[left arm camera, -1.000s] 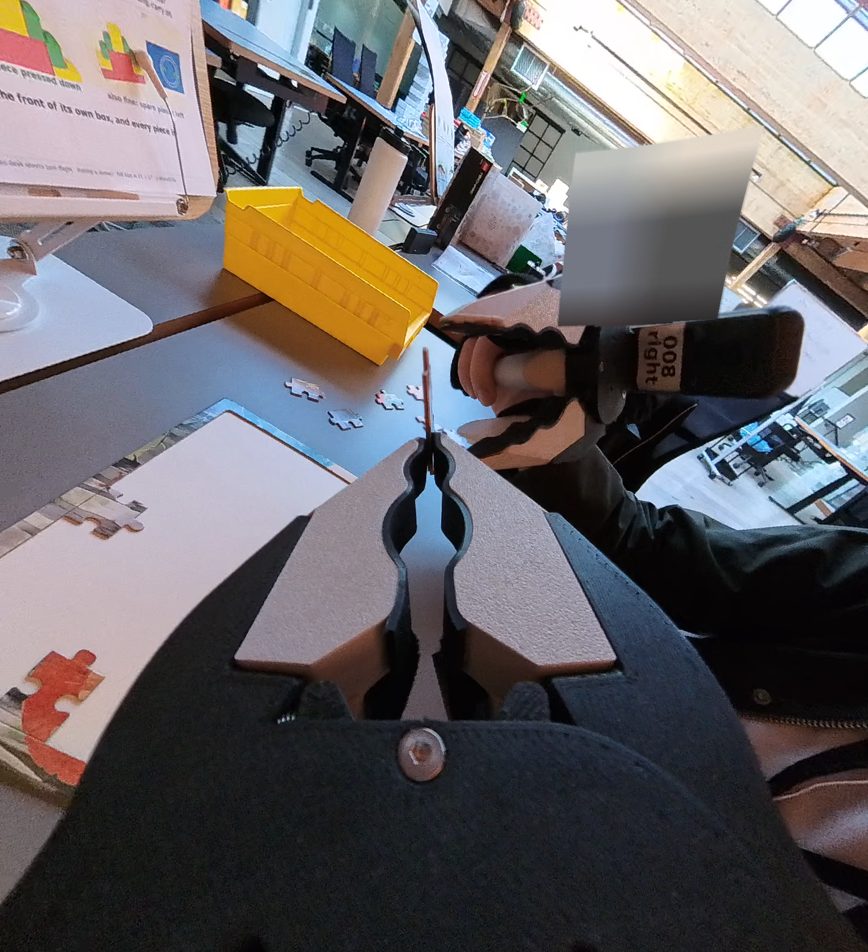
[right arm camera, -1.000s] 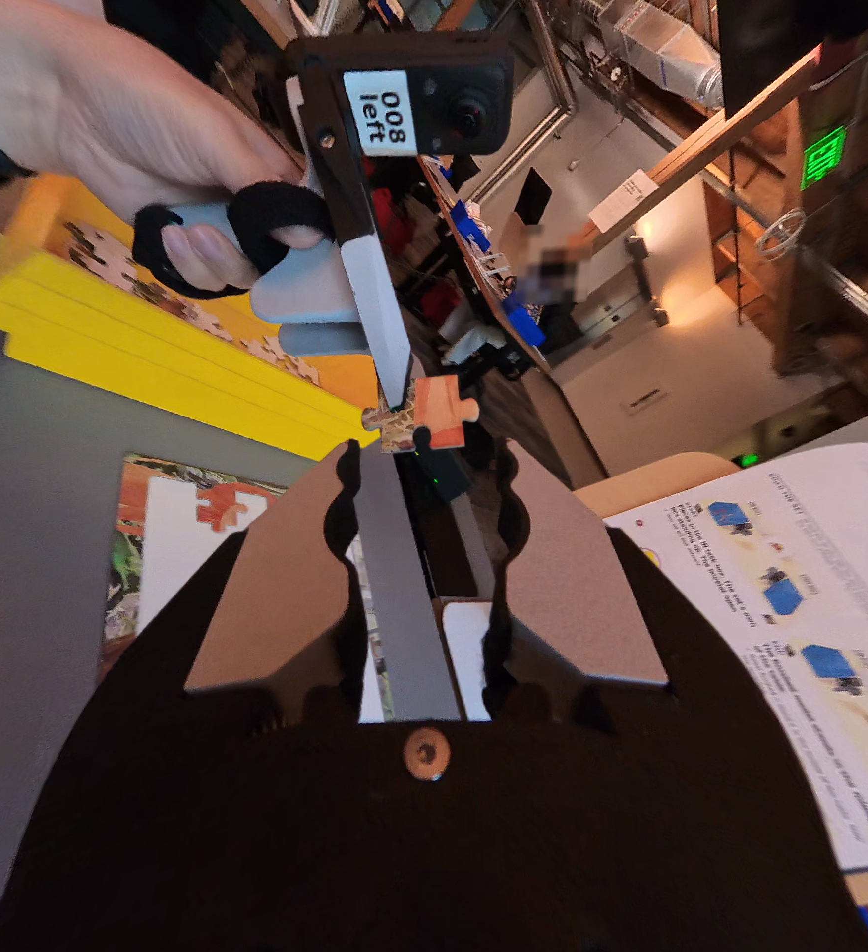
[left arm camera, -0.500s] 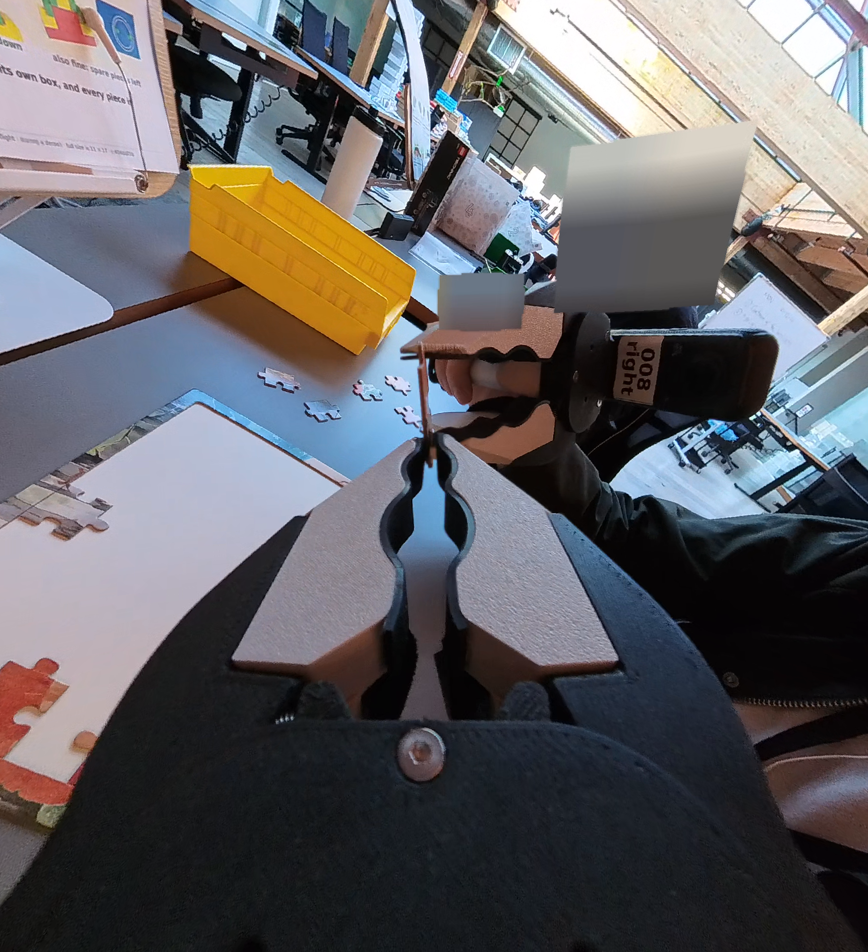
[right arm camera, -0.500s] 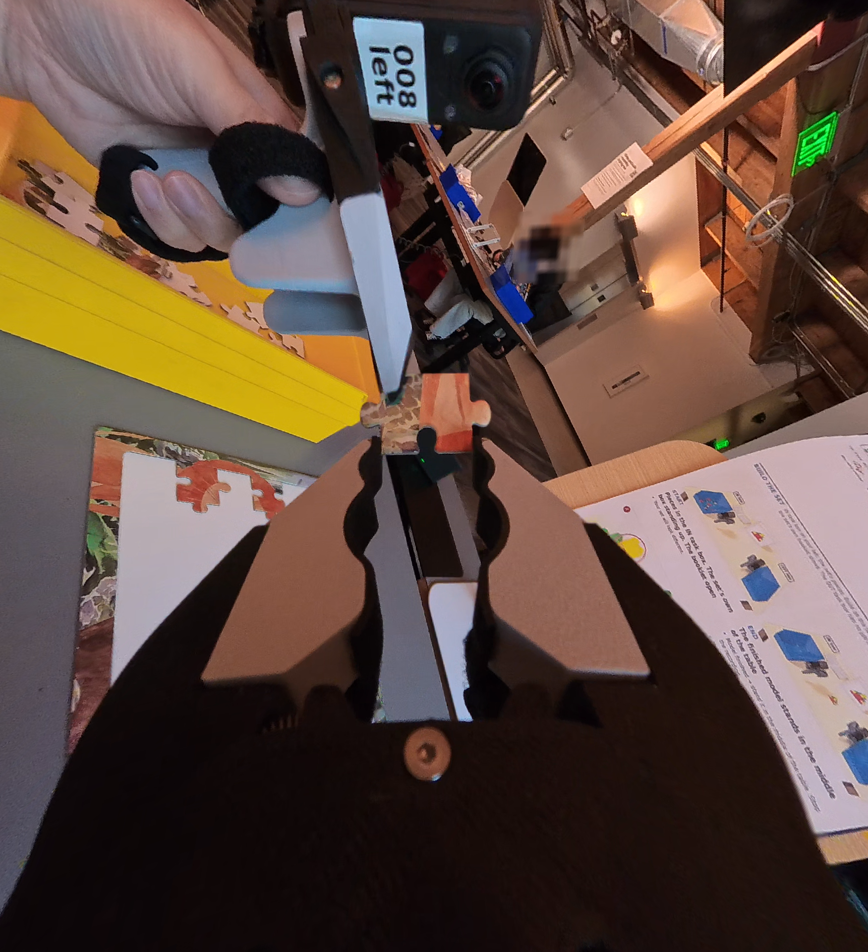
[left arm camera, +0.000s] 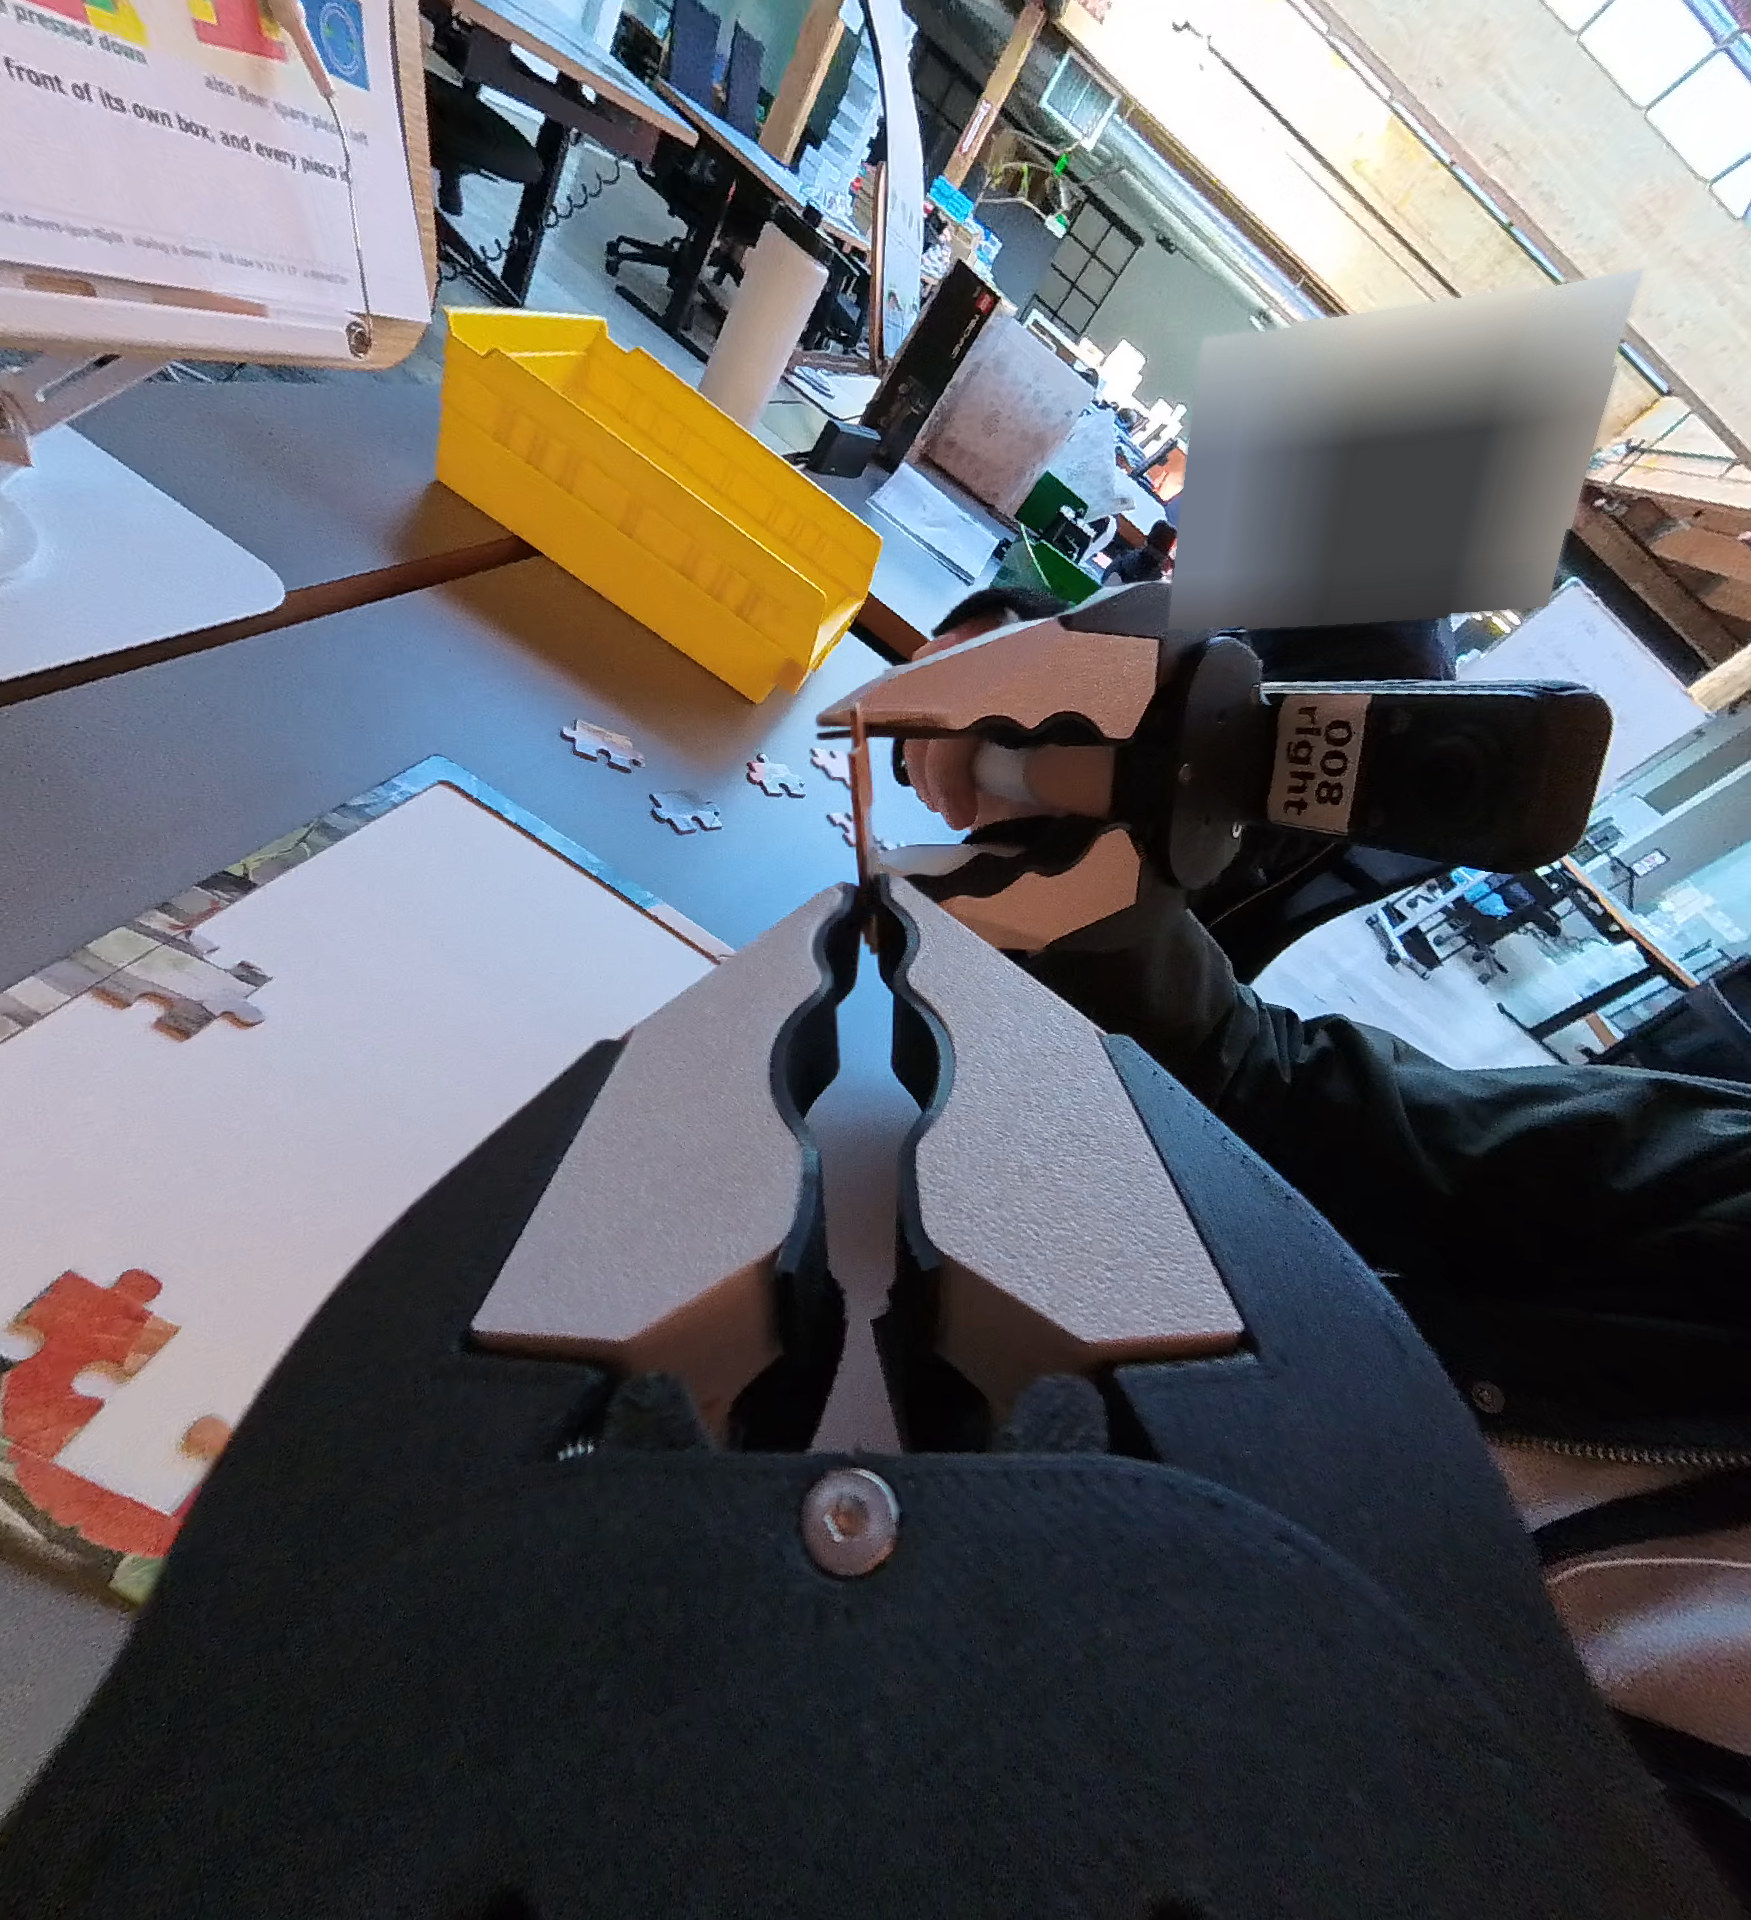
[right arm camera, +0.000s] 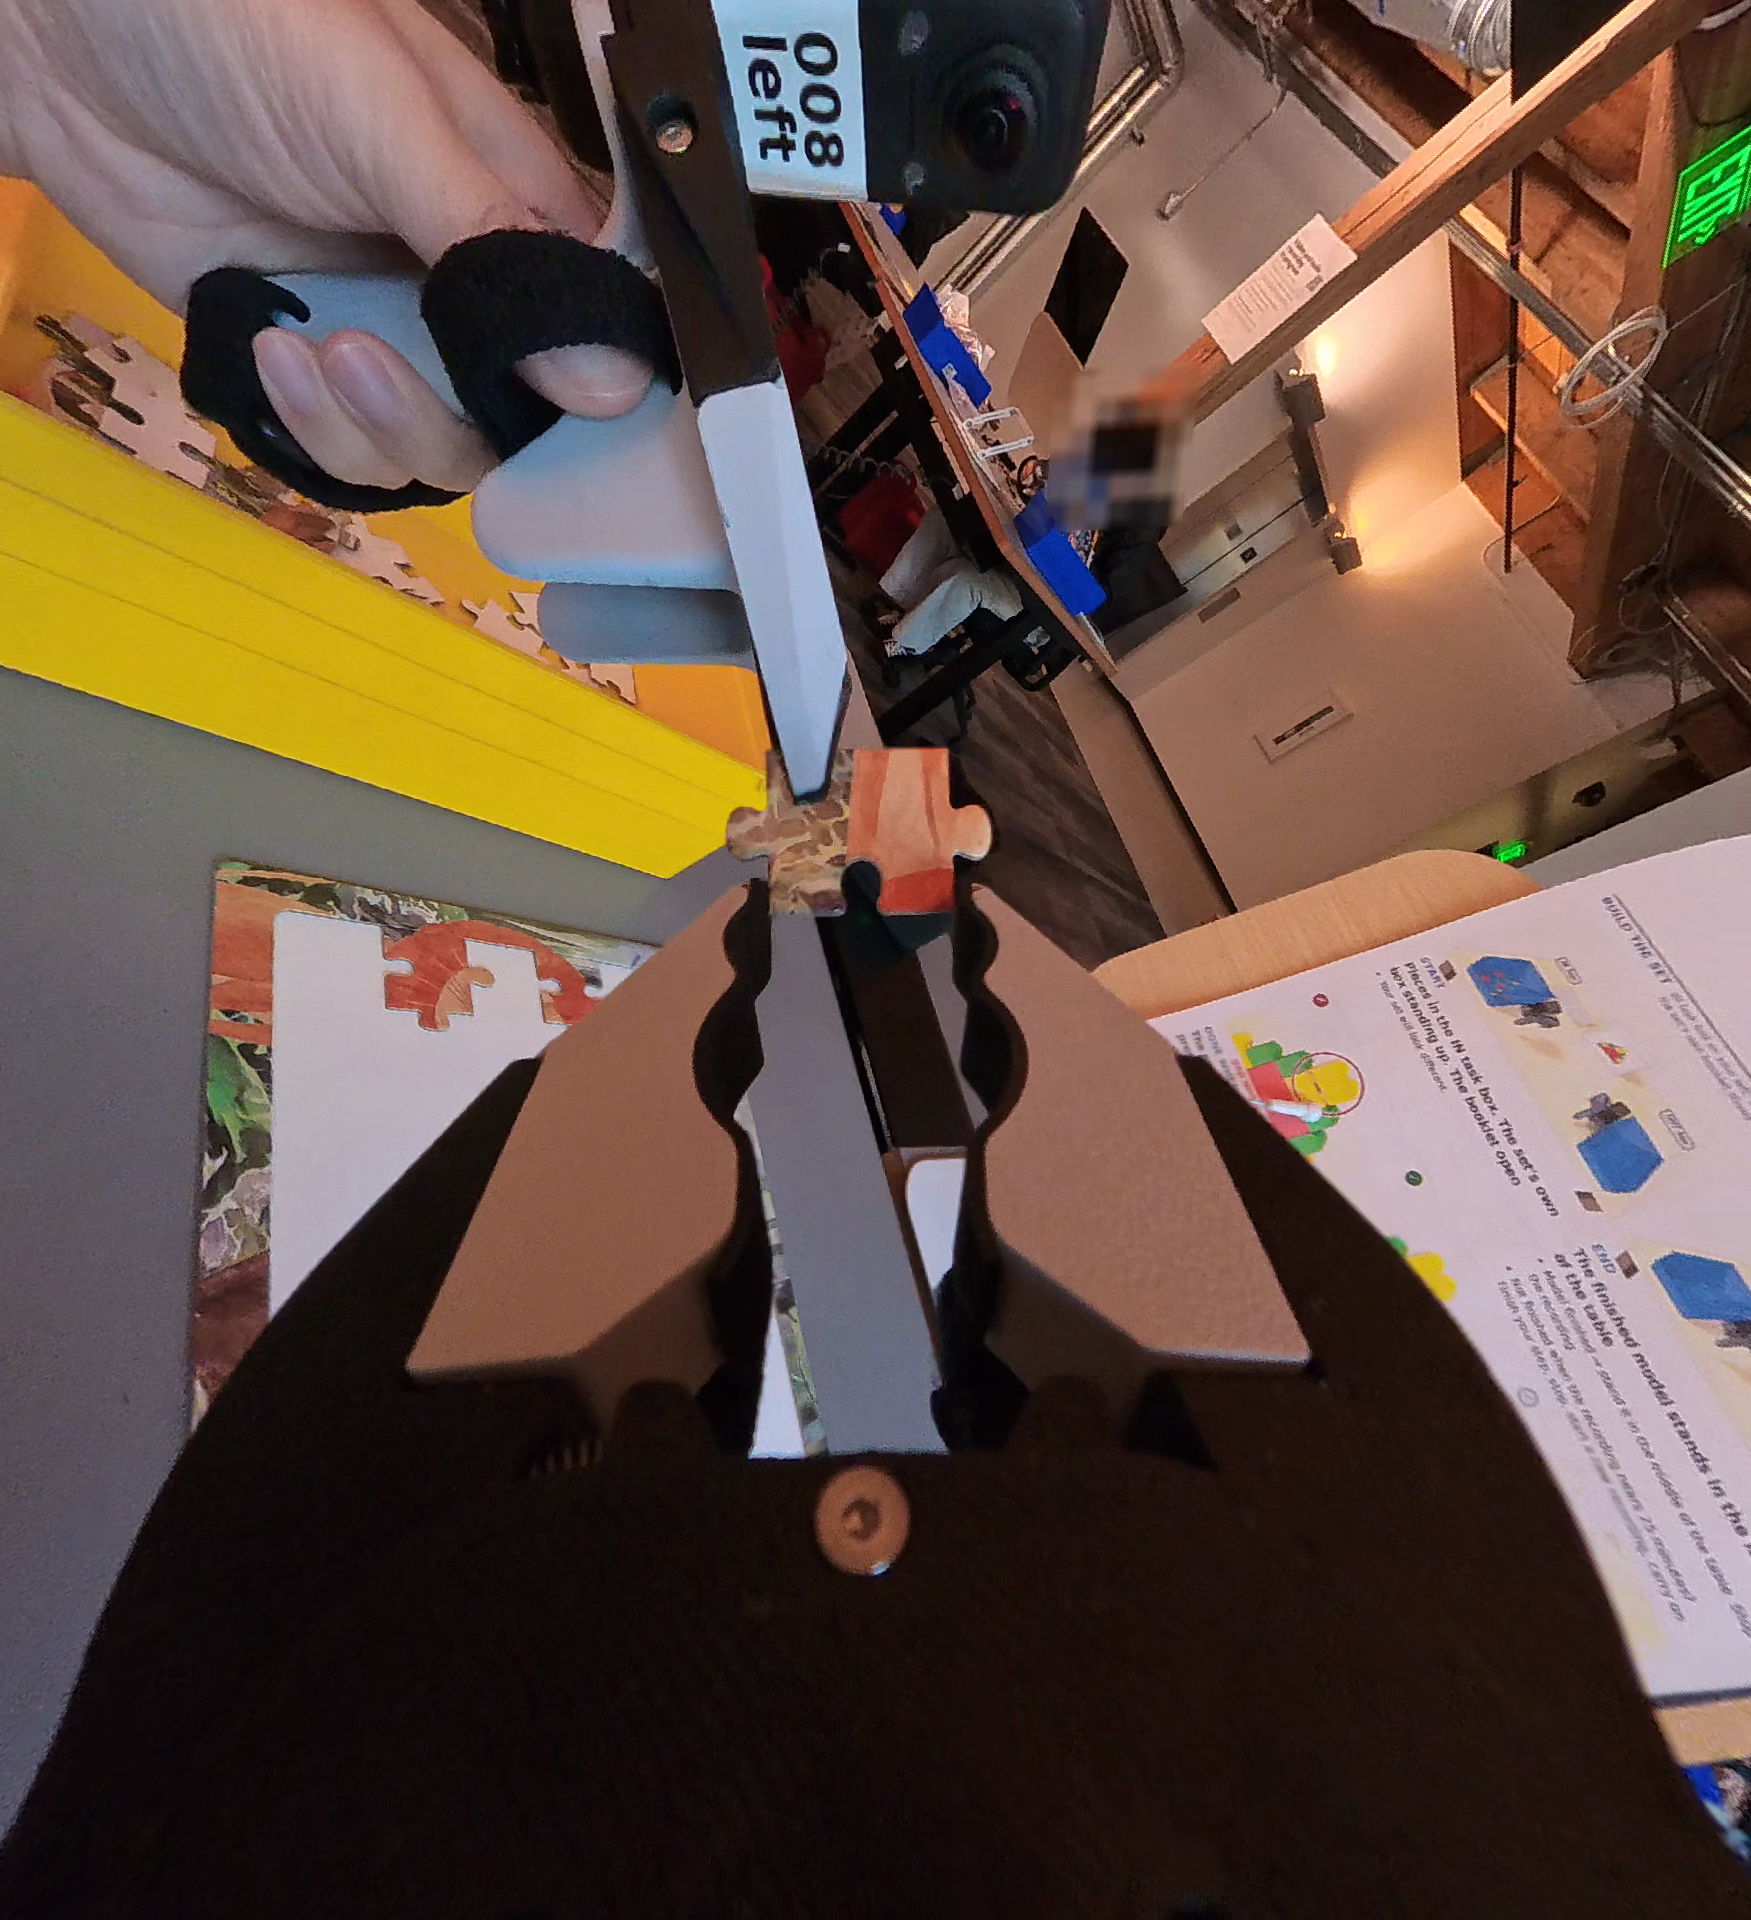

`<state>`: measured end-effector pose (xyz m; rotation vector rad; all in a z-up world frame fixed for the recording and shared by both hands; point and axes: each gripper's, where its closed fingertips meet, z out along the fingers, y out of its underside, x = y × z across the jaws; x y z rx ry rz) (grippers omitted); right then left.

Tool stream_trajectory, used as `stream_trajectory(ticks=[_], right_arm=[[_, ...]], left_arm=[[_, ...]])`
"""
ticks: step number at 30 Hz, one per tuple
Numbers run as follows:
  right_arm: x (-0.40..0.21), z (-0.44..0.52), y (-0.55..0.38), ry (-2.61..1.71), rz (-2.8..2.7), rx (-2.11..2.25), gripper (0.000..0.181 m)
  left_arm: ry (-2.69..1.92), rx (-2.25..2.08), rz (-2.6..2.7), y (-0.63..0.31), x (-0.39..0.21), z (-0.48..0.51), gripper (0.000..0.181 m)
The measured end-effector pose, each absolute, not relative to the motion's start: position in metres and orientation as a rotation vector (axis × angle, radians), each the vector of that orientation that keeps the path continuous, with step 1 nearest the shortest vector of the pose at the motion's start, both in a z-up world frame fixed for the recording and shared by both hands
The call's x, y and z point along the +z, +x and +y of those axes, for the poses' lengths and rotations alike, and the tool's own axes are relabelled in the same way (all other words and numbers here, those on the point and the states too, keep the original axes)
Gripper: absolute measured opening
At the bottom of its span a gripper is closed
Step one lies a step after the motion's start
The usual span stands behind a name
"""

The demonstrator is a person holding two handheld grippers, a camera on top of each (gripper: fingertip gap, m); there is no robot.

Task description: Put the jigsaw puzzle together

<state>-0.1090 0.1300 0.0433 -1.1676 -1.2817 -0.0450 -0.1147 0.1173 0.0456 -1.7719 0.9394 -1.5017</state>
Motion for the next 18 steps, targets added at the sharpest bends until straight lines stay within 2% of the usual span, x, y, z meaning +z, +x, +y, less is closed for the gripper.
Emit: stream_trajectory(ticks=[13,18], right_arm=[[0.019,0.125,-0.114,-1.284,-1.365,0.160,0.035],[0.009,0.113,-0.112,-1.220,-1.486,0.135,0.058]], left_arm=[[-1.919,-1.514,0.991,-0.124,0.025,0.115,0.000],[-2.124,-1.452,1.172,-0.137,-0.007,0.096,0.000]])
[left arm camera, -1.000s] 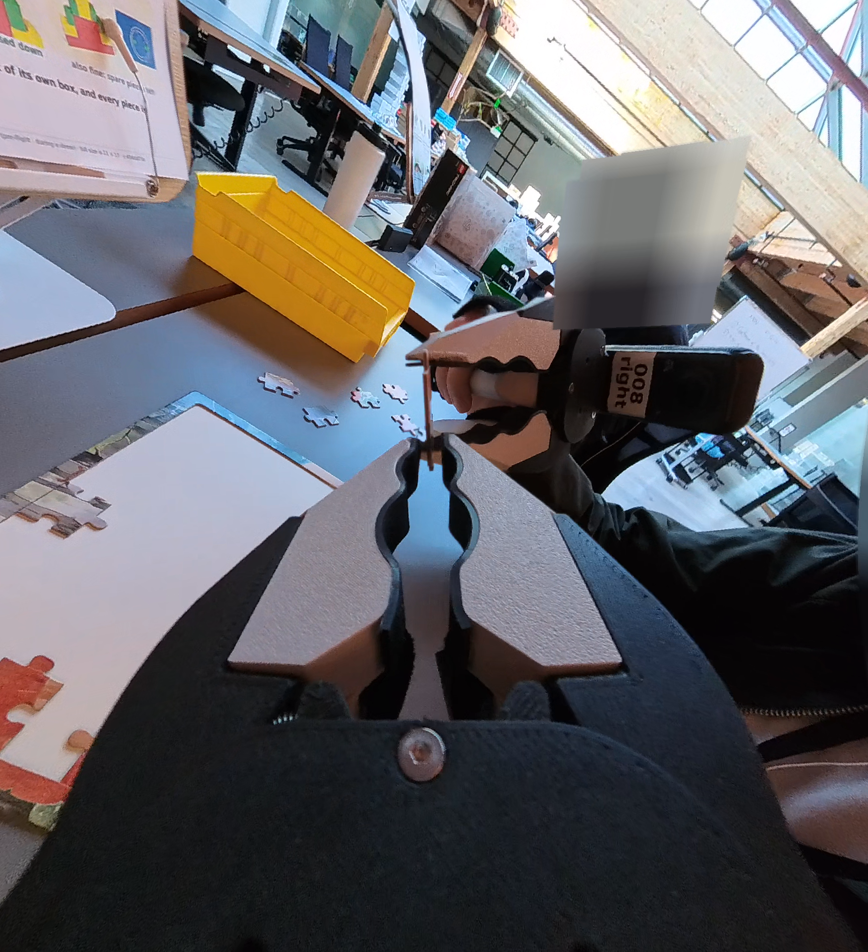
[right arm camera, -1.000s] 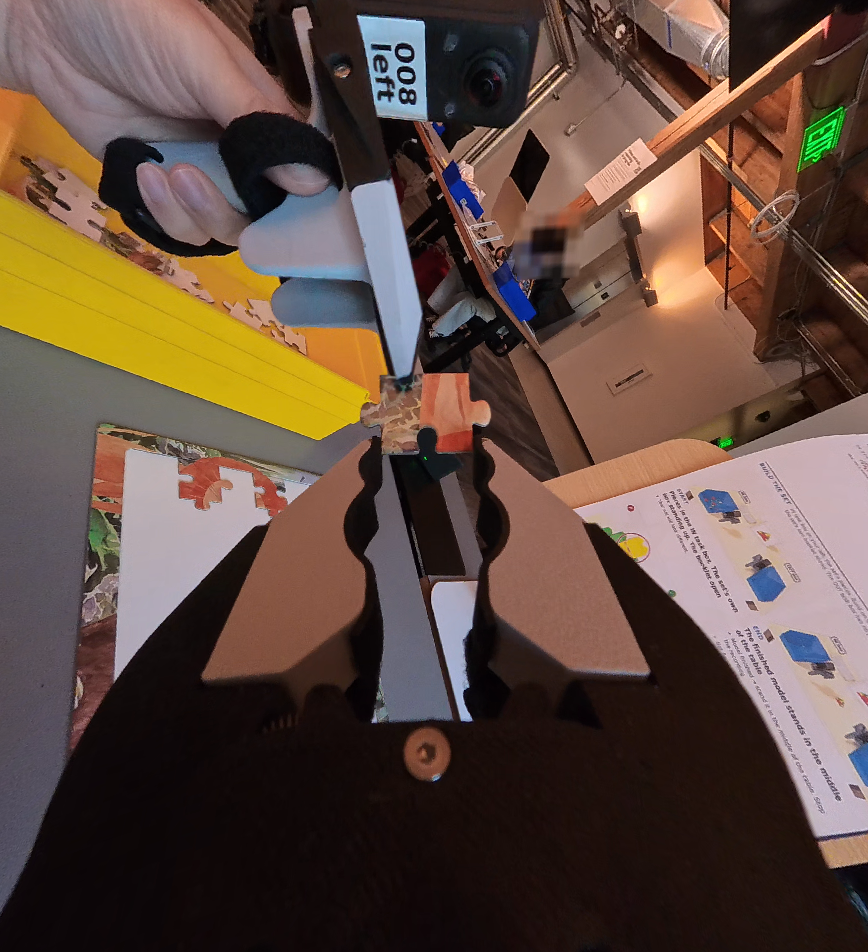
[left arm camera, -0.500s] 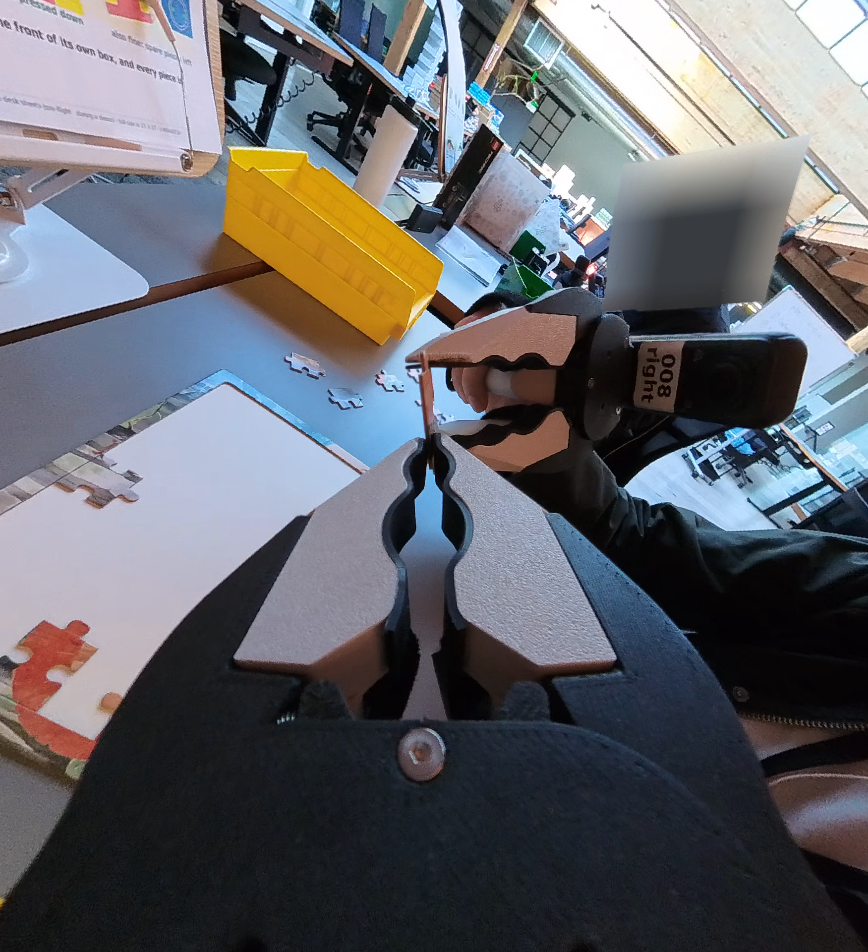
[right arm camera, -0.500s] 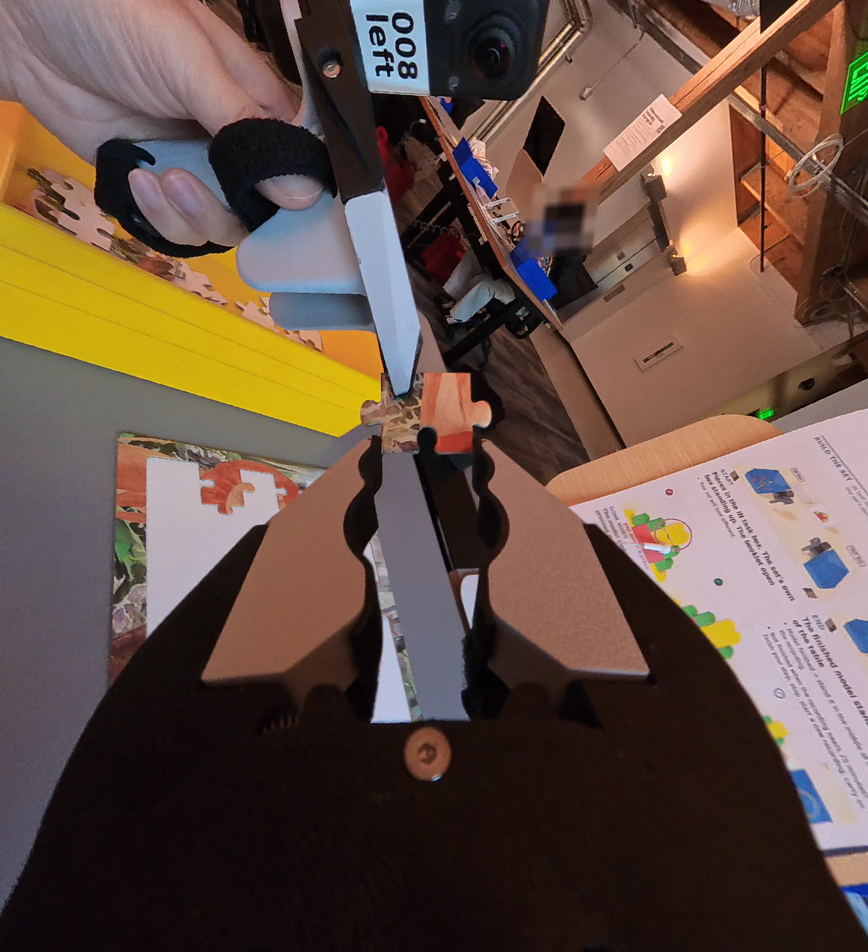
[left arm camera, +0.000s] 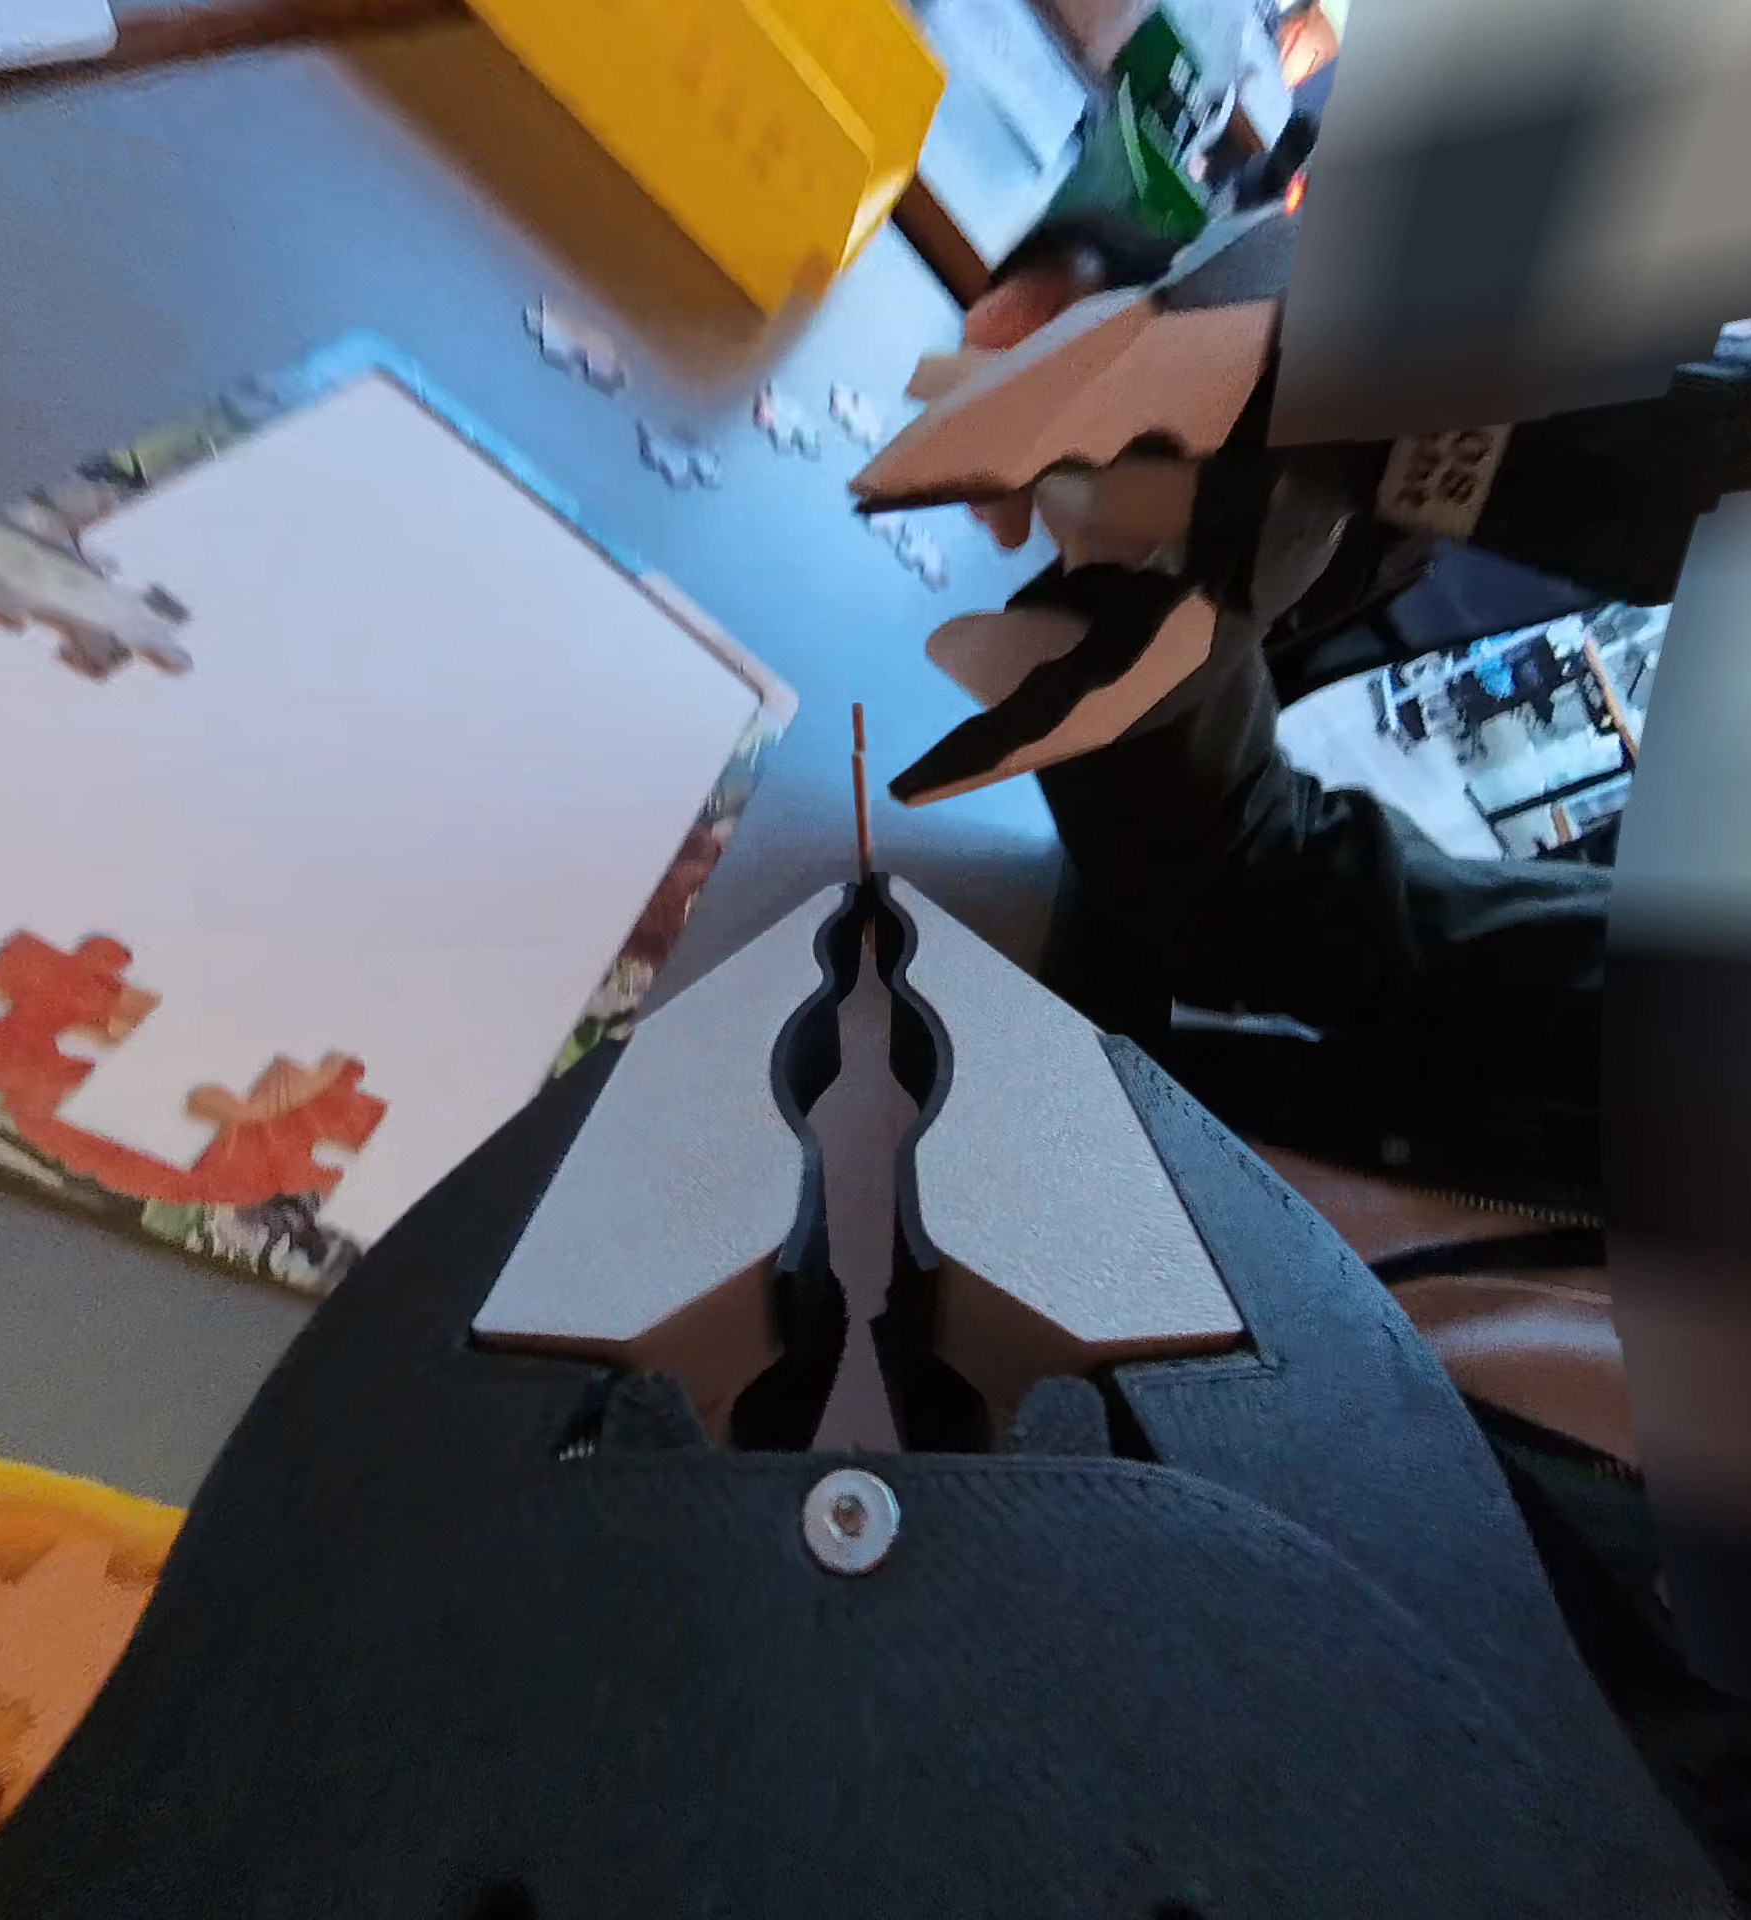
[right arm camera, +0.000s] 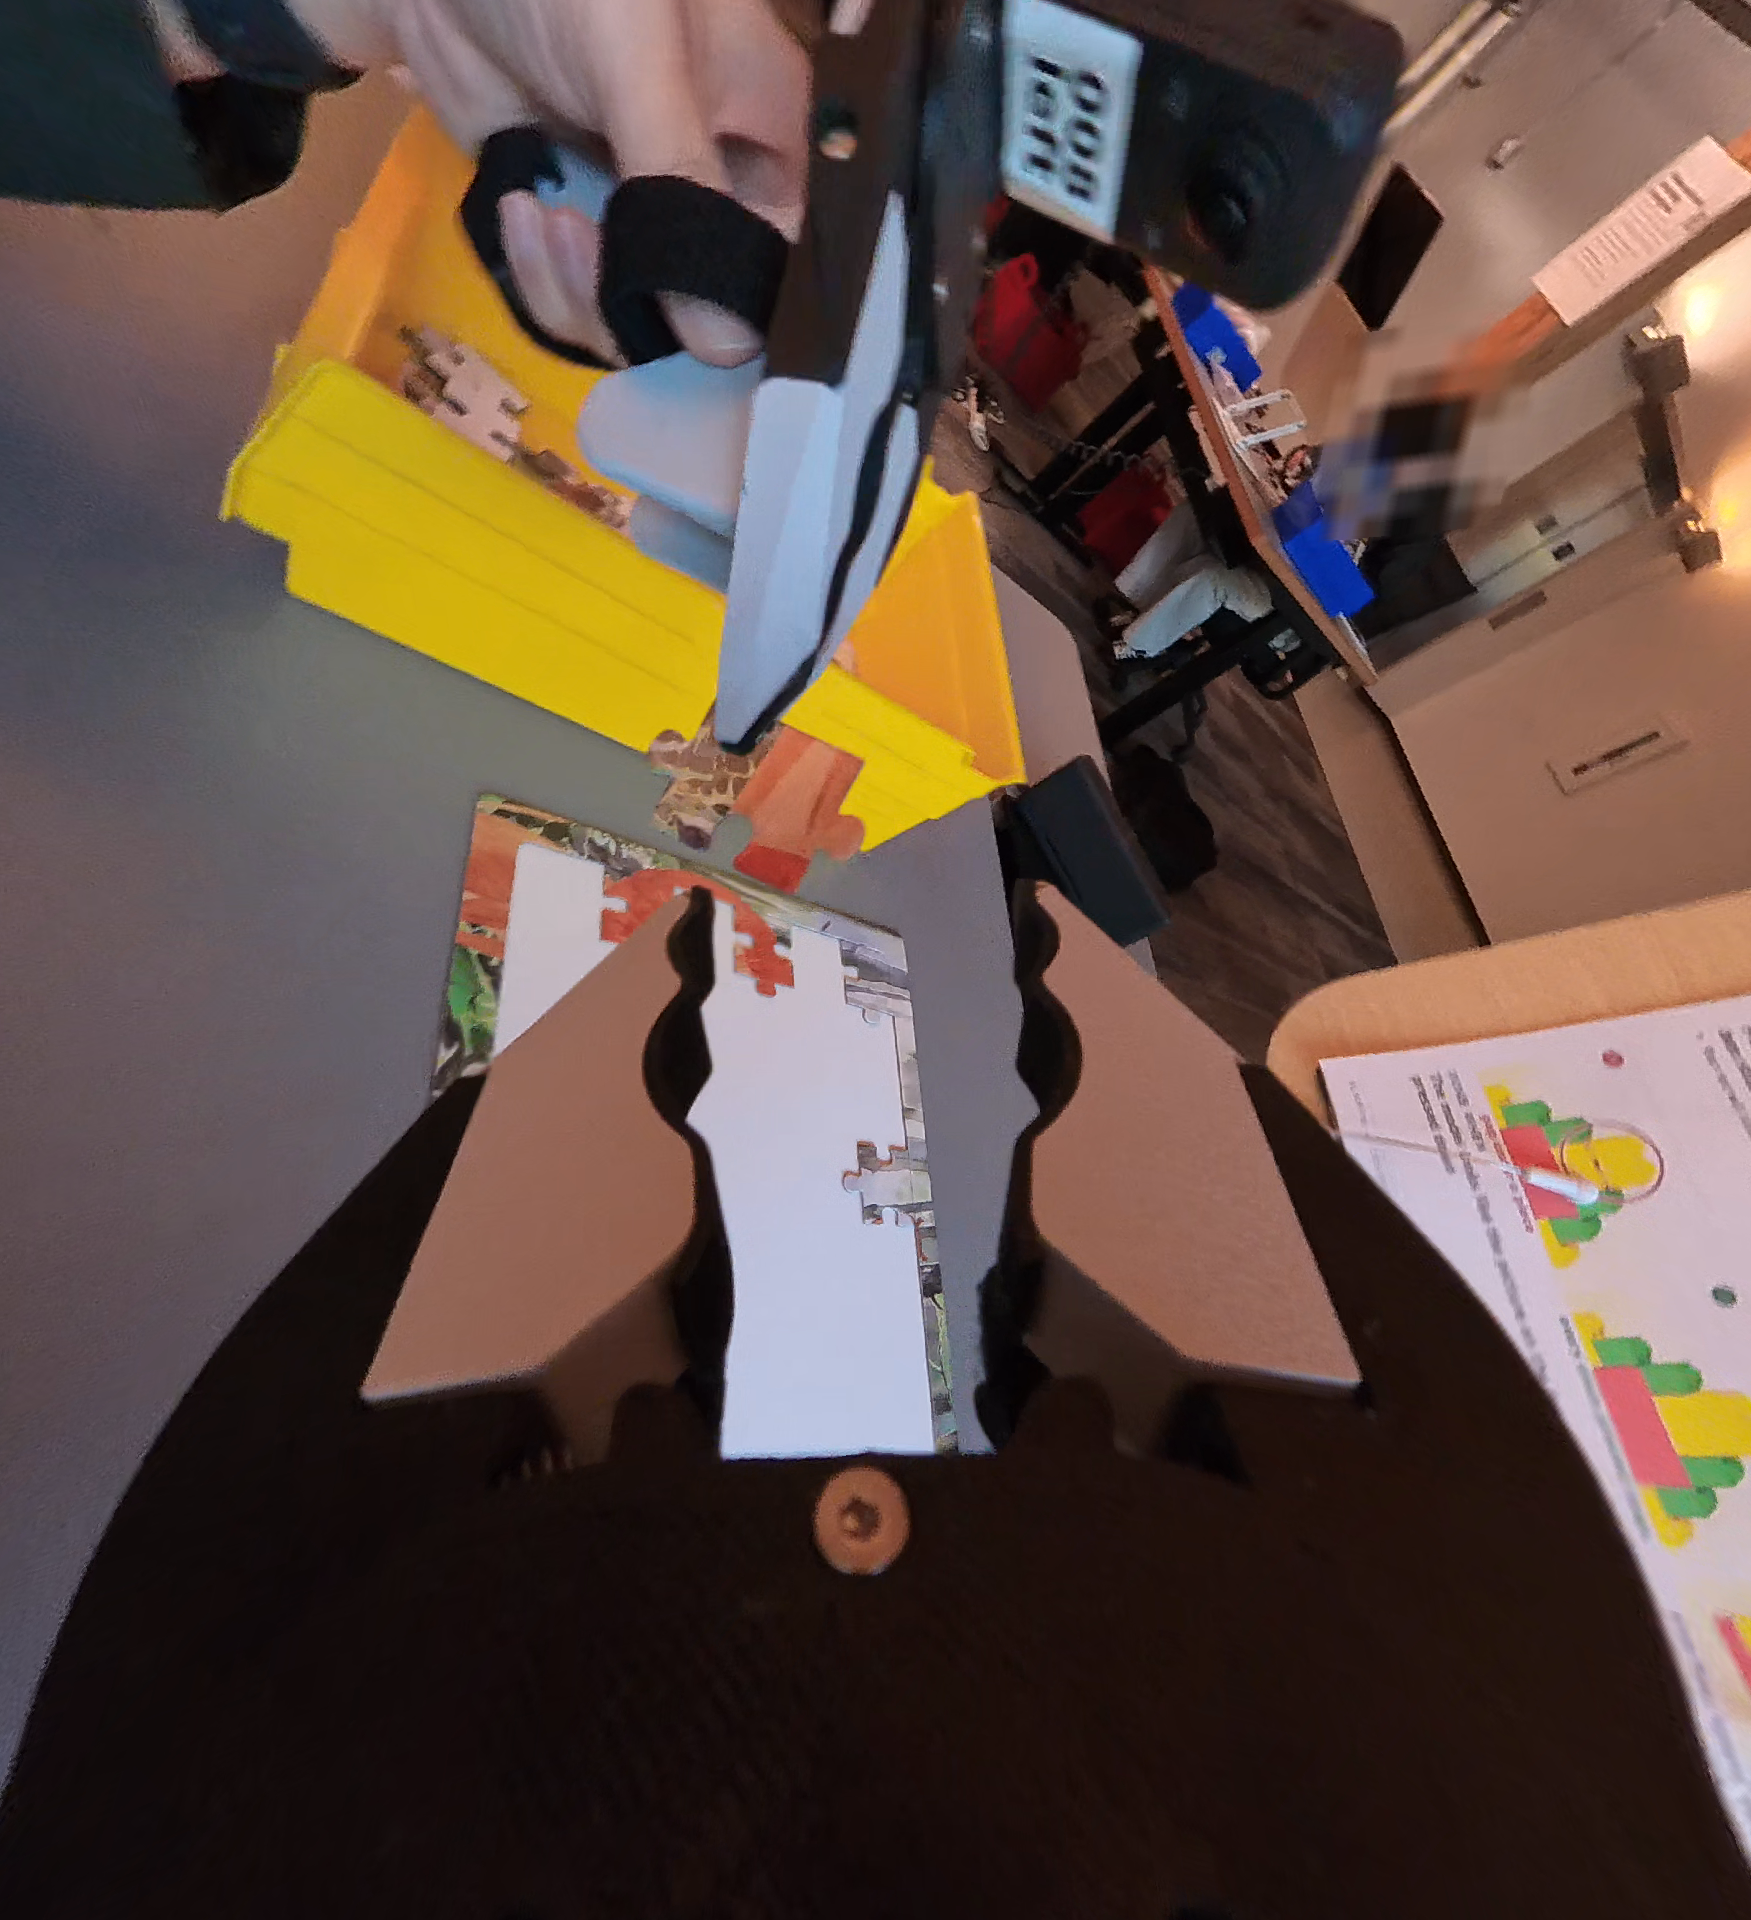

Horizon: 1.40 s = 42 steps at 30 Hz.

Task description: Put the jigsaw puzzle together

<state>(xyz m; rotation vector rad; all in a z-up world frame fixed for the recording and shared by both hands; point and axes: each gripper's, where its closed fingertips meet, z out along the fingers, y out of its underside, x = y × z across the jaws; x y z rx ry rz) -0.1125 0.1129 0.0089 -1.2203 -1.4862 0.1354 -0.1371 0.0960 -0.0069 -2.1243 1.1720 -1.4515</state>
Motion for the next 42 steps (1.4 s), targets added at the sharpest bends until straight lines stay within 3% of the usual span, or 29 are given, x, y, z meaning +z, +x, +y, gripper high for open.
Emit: stream_trajectory(ticks=[7,18,23,26,33,42], right_arm=[[-0.033,0.090,-0.141,-1.155,-1.765,-0.033,0.063],[-0.053,0.068,-0.163,-1.091,-1.889,-0.006,0.034],[-0.045,0.076,-0.156,-1.150,-1.829,0.050,0.034],[-0.042,0.109,-0.124,-1.301,-1.725,-0.024,0.034],[-0.075,0.206,0.019,-1.874,-1.147,-0.026,0.034],[-0.125,0.216,0.057,-1.999,-1.134,-0.022,0.034]], left_arm=[[-2.340,-1.380,1.375,-0.158,-0.039,0.070,0.000],[-2.368,-1.291,1.548,-0.170,-0.053,0.056,0.000],[-2.324,-1.381,1.467,-0.164,-0.042,0.063,0.000],[-2.305,-1.508,1.301,-0.161,-0.026,0.076,0.011],[-2.222,-1.330,1.039,-0.173,-0.010,0.127,0.013],[-2.155,-1.196,1.058,-0.172,-0.002,0.136,0.010]])
